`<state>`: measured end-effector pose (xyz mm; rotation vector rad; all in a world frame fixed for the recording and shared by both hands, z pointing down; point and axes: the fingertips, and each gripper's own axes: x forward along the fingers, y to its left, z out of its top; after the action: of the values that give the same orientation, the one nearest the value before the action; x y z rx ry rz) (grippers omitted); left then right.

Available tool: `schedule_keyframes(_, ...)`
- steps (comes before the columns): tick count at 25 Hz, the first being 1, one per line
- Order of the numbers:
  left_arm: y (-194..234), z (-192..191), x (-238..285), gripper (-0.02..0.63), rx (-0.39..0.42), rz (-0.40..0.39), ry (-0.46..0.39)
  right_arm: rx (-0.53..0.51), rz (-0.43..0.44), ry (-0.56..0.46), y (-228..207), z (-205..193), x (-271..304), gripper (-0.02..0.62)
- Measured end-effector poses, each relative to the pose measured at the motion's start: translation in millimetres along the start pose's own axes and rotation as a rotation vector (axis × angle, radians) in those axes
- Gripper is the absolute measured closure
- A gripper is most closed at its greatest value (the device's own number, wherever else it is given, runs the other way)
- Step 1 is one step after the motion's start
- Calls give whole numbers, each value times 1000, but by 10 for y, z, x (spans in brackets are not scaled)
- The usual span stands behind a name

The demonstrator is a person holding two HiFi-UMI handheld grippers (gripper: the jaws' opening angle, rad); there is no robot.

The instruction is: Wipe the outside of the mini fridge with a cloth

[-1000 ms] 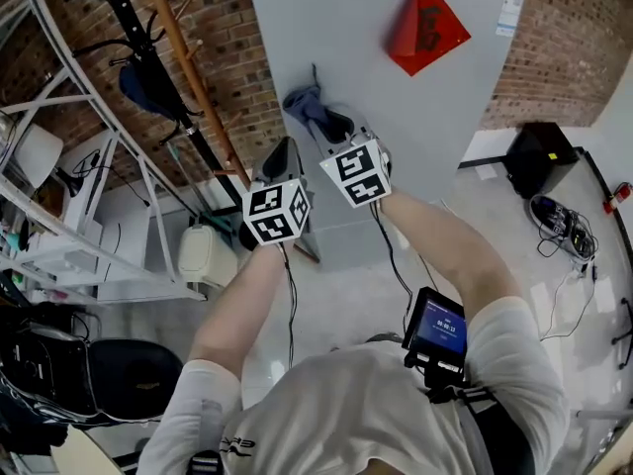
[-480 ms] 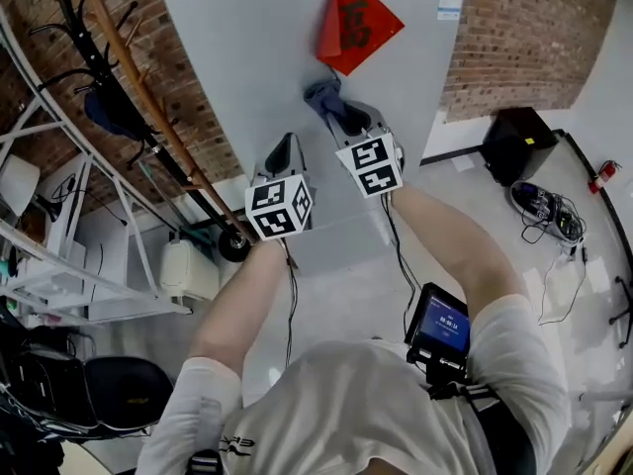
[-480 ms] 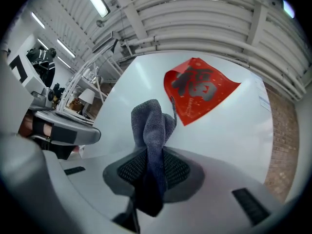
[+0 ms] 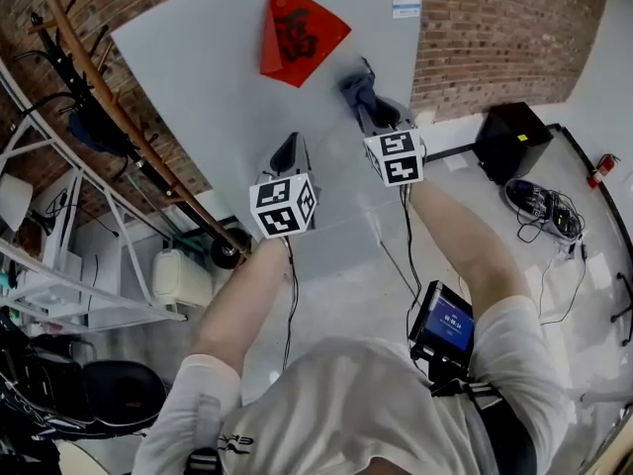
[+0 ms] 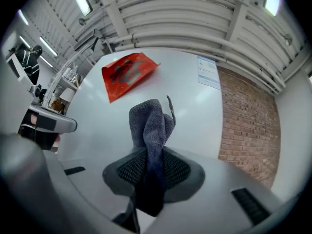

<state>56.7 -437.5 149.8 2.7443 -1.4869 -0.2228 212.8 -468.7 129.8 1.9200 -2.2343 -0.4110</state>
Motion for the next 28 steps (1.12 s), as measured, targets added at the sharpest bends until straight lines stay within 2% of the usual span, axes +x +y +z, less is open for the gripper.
schedule_keyframes(7, -315, -46, 186, 601, 22, -8, 6, 53, -117, 55, -841, -366, -52, 509)
schedule_keyframes(16, -407, 16, 168, 601, 20, 33, -19, 57, -82, 43, -867, -351, -88, 509)
schedule_keyframes(20, -232, -38, 10, 602, 24, 87, -31, 23, 1, -42, -477, -90, -213, 509)
schedule_keyframes(24, 127, -198, -238, 601, 15, 169, -14, -7, 151, -88, 309, 75, -258, 509)
schedule_keyframes(28, 516, -339, -580, 601, 15, 241, 19, -3, 284, -88, 1176, 96, -215, 509)
